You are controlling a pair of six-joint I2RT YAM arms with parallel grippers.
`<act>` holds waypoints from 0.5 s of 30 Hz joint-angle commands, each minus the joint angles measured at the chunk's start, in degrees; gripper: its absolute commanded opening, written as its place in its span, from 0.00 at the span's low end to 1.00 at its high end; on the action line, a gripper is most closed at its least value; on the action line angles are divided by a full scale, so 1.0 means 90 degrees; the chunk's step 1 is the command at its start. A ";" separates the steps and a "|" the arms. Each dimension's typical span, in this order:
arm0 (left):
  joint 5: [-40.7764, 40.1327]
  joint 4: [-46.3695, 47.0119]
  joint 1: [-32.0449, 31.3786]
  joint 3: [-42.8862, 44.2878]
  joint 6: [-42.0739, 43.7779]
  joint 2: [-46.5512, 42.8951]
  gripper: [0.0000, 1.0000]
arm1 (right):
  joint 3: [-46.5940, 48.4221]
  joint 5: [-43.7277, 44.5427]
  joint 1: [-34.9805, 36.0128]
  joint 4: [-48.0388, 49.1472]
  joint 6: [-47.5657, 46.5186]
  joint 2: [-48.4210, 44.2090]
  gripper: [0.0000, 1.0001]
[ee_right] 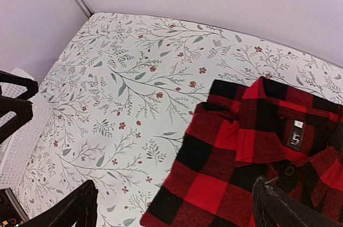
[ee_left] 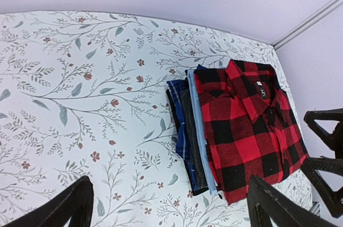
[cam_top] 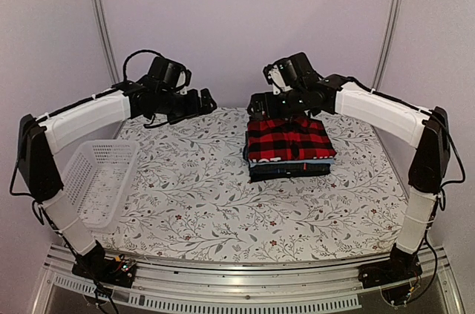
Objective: Fold and stack the long sleeve shirts
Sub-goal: Move the square-folded shirt to the corner of the board.
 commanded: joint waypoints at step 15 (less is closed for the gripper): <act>0.0017 -0.0001 0.0411 -0.1879 0.0363 -0.2402 1.00 | 0.2443 -0.1105 0.1031 0.0850 0.1098 0.3325 0.99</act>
